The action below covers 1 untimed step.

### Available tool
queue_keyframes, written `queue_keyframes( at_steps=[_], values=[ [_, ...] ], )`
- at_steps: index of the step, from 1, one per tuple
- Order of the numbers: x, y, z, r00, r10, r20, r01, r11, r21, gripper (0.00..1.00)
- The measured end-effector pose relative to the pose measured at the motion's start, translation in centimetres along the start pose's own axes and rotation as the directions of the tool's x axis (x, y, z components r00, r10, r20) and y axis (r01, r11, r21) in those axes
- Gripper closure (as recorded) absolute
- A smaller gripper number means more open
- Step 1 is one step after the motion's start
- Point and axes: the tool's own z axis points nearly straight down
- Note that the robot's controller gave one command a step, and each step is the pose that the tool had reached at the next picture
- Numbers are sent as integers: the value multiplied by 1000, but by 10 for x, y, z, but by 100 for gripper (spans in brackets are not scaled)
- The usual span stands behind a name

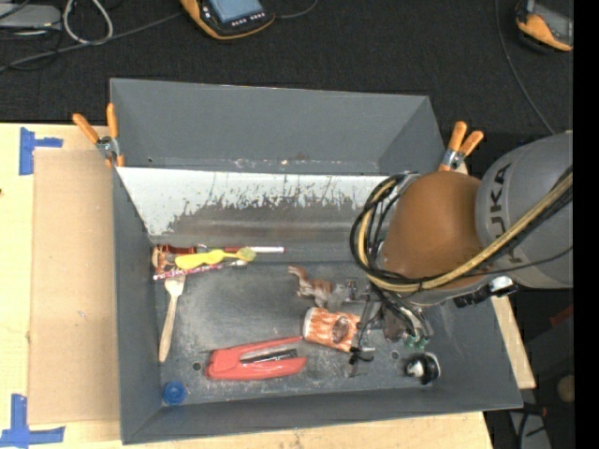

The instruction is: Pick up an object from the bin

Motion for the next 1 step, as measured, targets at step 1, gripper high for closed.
queue_keyframes(
  at_steps=[1],
  values=[
    [-2, 0, -4, 1000, 0, 8, 0, 1000, 0, 0]
  ],
)
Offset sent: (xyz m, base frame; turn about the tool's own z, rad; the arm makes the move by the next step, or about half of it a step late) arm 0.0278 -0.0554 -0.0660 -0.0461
